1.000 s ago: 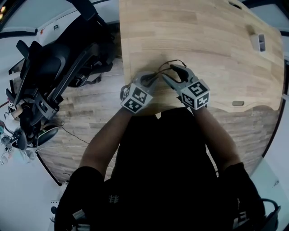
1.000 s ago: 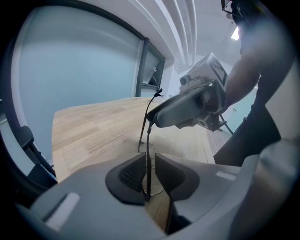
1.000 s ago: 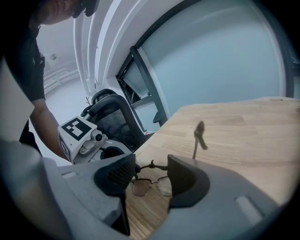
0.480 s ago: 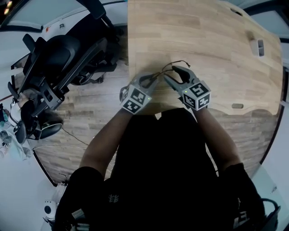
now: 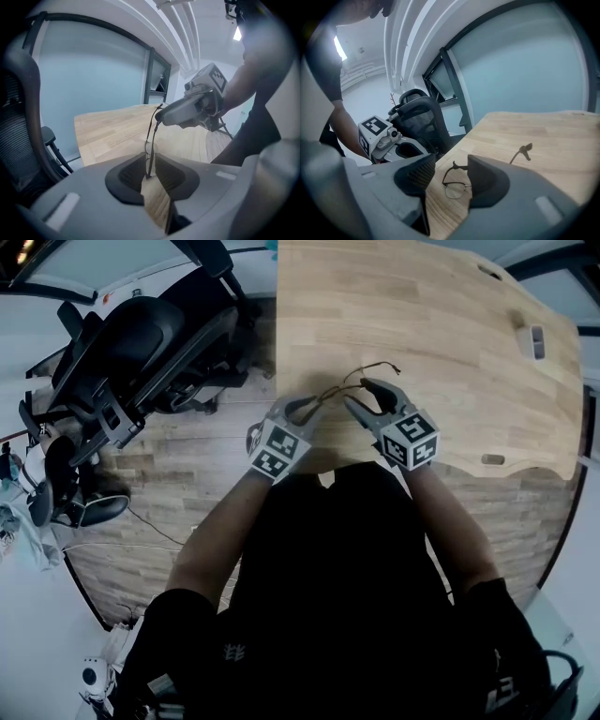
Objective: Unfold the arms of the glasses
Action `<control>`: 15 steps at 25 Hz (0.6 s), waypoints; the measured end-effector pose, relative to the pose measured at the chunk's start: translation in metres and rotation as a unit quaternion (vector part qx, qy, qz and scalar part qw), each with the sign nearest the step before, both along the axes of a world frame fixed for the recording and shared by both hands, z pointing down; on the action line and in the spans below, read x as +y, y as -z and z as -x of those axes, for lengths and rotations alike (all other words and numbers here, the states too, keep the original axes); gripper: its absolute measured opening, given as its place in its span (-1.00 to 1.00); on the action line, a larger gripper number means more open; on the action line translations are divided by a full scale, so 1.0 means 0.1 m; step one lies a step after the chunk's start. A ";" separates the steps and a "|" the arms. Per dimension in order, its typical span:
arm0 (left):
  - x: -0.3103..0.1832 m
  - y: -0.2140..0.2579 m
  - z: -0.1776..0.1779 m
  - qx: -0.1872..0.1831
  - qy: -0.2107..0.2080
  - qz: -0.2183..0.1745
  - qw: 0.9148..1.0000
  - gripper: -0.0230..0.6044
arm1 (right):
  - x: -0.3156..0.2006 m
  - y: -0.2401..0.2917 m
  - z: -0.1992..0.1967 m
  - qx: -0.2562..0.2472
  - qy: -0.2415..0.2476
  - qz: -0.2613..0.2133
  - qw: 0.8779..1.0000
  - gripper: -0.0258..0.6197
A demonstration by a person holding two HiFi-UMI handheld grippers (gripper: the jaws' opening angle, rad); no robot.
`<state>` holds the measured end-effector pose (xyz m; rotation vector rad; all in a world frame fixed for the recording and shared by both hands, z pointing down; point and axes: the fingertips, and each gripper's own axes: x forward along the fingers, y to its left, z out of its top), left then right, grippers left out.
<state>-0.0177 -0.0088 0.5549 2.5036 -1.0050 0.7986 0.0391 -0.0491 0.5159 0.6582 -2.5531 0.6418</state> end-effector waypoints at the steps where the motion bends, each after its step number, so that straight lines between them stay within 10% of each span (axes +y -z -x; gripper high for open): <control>1: 0.02 0.01 0.01 0.001 0.001 -0.001 1.000 -0.71 | 0.02 0.02 0.01 0.001 0.001 -0.002 1.000 -0.28; 15: 0.35 0.17 0.13 0.004 -0.011 -0.021 1.000 -0.71 | 0.36 0.22 0.20 -0.002 0.002 -0.023 1.000 -0.28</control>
